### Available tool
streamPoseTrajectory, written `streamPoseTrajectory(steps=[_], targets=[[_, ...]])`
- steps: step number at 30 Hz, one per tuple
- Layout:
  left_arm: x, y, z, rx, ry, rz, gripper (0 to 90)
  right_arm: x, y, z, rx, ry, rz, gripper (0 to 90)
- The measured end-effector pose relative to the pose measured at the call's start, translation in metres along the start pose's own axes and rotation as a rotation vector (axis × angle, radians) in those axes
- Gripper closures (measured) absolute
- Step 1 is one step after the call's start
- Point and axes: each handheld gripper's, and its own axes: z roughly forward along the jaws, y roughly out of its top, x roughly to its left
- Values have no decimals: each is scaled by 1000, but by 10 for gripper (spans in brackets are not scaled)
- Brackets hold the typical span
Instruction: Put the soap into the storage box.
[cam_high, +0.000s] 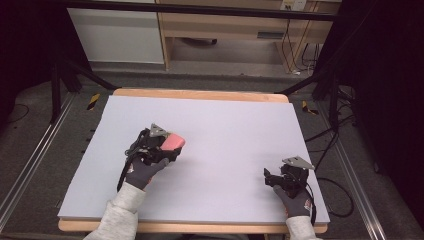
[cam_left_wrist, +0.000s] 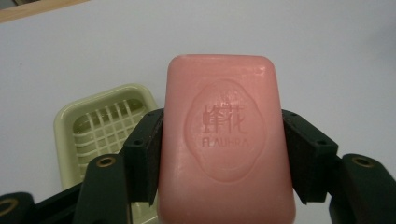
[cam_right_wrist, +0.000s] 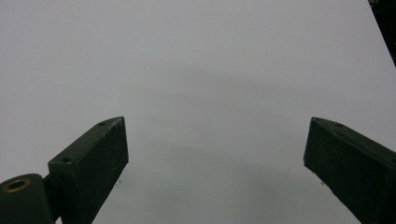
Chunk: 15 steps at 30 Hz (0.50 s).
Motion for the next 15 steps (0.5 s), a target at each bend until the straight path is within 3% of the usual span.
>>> streamPoseTrajectory(steps=[5,15], targets=[[10,-1,1,6,34,-10,375,1,0,-1,-2,-1,-6,68],[28,-4,4,10,62,-55,375,2,0,0,3,2,-11,67]])
